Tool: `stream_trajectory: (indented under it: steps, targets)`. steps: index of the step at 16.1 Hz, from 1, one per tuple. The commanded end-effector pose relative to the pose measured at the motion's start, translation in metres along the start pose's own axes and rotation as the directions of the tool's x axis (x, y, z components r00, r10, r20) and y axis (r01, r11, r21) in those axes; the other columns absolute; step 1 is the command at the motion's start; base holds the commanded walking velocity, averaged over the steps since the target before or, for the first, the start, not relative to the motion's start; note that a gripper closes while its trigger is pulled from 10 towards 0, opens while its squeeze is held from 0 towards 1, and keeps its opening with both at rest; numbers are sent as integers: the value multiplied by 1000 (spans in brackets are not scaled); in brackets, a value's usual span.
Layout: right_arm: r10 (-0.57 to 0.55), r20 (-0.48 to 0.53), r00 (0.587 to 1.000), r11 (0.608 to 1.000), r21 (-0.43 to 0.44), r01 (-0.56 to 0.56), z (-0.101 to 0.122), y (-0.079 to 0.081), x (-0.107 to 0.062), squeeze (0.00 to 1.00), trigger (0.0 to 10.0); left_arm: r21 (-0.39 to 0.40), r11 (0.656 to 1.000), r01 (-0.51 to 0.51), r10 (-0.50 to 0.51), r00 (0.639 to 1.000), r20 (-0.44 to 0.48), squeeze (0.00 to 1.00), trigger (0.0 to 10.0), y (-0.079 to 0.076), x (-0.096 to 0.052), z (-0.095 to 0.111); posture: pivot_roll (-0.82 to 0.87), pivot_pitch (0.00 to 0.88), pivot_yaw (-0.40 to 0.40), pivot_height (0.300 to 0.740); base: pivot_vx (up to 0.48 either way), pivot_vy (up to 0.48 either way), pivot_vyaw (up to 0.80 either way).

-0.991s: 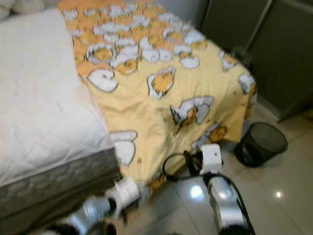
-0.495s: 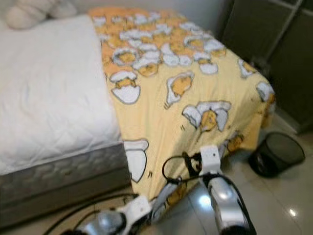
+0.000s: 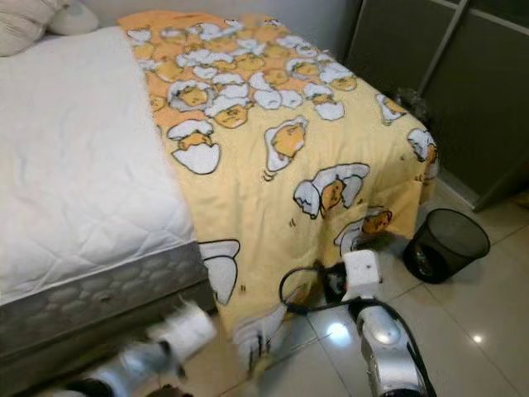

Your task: Clean up the room

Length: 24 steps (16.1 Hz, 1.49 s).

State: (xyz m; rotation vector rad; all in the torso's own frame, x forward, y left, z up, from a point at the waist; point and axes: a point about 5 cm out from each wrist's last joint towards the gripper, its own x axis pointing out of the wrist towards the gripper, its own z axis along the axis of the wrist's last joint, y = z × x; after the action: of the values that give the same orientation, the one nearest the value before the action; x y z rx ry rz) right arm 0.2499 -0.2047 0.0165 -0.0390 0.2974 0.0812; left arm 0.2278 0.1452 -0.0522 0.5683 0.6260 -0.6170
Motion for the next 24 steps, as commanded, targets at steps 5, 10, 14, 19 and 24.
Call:
stream_trajectory:
  steps: [5, 10, 14, 19, 24]
  targets:
    - [-100, 166, 981, 994, 64, 91, 41, -6, 16, 0, 10000, -527, 742, -414, 653, 627, 425, 0, 10000, 114, -43, 108, 60, 0, -26, 740, 0, -96, 261]
    - [-46, 213, 976, 998, 58, 34, 56, 12, 27, 0, 10000, -605, 618, -502, 758, 585, 289, 0, 10000, 109, -44, 111, 45, 0, -11, 740, 0, -480, 590]
    - [-25, 215, 976, 995, 104, 3, 48, 13, 19, 0, 10000, -504, 750, -428, 628, 701, 339, 0, 10000, 93, -31, 112, 42, 0, -3, 740, 0, -240, 575]
    - [-60, 202, 978, 995, 96, 41, 39, 2, 8, 0, 10000, -481, 767, -424, 603, 732, 316, 1000, 10000, 82, -33, 108, 30, 0, 4, 740, 0, 0, 573]
    - [-33, 203, 979, 997, 78, 18, 39, 9, 11, 0, 10000, -460, 801, -383, 564, 741, 364, 1000, 10000, 92, -27, 119, 30, 0, 1, 740, 0, 0, 575]
